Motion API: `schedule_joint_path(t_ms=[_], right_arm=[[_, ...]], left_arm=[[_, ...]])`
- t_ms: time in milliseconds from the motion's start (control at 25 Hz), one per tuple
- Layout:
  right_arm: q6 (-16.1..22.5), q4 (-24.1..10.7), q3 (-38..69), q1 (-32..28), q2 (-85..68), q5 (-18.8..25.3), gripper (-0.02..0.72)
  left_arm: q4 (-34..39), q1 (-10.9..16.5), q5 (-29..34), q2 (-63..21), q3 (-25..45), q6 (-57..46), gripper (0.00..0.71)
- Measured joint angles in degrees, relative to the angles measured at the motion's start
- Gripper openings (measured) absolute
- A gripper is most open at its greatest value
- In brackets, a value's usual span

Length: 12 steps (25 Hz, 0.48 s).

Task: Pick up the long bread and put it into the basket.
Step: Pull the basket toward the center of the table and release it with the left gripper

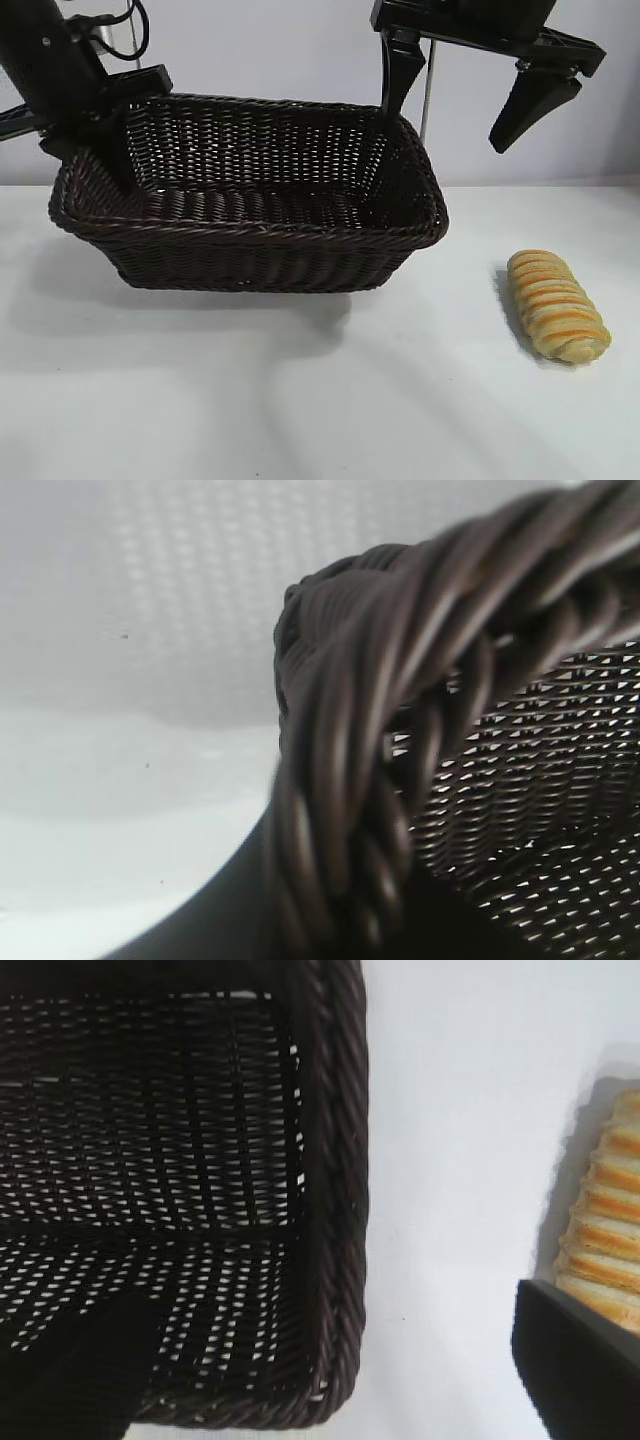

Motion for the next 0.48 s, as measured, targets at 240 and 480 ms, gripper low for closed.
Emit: schedule_joint_path(t_ms=[240, 480], right_arm=[[0.0, 0.0, 0.0, 0.0, 0.0, -0.1, 0.695], [0.0, 0.0, 0.0, 0.0, 0.0, -0.1, 0.695]], left_arm=[[-0.8, 0.0, -0.2, 2.2, 0.0, 0.4, 0.1], [-1.9, 0.0, -0.6, 3.5, 0.0, 0.5, 0.1]])
